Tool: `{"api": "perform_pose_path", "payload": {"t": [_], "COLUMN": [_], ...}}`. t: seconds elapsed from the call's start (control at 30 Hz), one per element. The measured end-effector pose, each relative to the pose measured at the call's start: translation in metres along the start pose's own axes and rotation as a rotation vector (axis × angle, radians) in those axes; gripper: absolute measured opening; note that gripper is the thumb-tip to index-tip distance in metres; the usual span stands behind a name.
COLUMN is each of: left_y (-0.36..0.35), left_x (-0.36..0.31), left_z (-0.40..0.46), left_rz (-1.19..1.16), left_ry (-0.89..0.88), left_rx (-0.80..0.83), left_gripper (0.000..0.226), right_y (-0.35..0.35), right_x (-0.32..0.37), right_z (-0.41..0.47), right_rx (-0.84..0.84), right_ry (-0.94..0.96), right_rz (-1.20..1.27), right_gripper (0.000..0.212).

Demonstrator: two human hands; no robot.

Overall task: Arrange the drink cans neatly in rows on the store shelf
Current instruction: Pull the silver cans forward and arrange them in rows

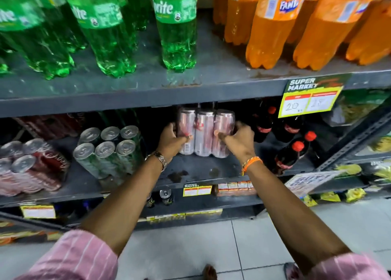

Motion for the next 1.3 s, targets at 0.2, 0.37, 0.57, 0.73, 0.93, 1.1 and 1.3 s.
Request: {"api": "perform_pose_path", "payload": {"t": [0.2, 0.37, 0.57, 0.73, 0.93, 1.1, 1.3], "left_y": [0.003, 0.001, 0.002, -0.011, -0.009, 0.003, -0.002], "left_x": [0.028, 0.045, -0.017, -0.056, -0.044, -0.027, -0.014], "left_z": [-0.026, -0.039, -0.017, 0.006, 0.007, -0.012, -0.053], "left_rz": [0.093, 0.132, -0.014, 0.174, 0.241, 0.171, 0.121], "left_ry": [-0.065, -0.069, -0.08, -0.075, -0.05, -0.085, -0.177], "left_rx": [-0.059, -0.059, -0.037, 0.104, 0.133, 0.064, 0.012], "left_gripper": [0.055, 0.059, 0.09, 0.036, 0.044, 0.042, 0.03], "right_y": [-0.009, -0.021, -0.016, -0.024, -0.031, -0.022, -0.029], "right_x": [-0.022, -0.047, -0.027, -0.001, -0.003, 0.002, 0.007], "right_z": [-0.041, -0.061, -0.07, -0.09, -0.081, -0.051, 0.016], "right_rx": [-0.073, -0.11, -0.218, -0.443, -0.416, -0.282, 0.024], "right_ry": [0.13, 0.134, 0.201, 0.176, 0.103, 0.154, 0.166], "right_rz": [0.078, 0.09, 0.15, 0.185, 0.092, 0.055, 0.03], "right_gripper": [0.051, 0.063, 0.083, 0.049, 0.04, 0.04, 0.034]}}
Point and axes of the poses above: each hand's wrist, its own z-axis towards the middle knuckle, its own y-axis out of the back of the hand, x = y × z, the point moved 8 cm from there along z, towards the middle knuckle, and after that the axes turned 7 degrees about x, right-handed, at the moved point
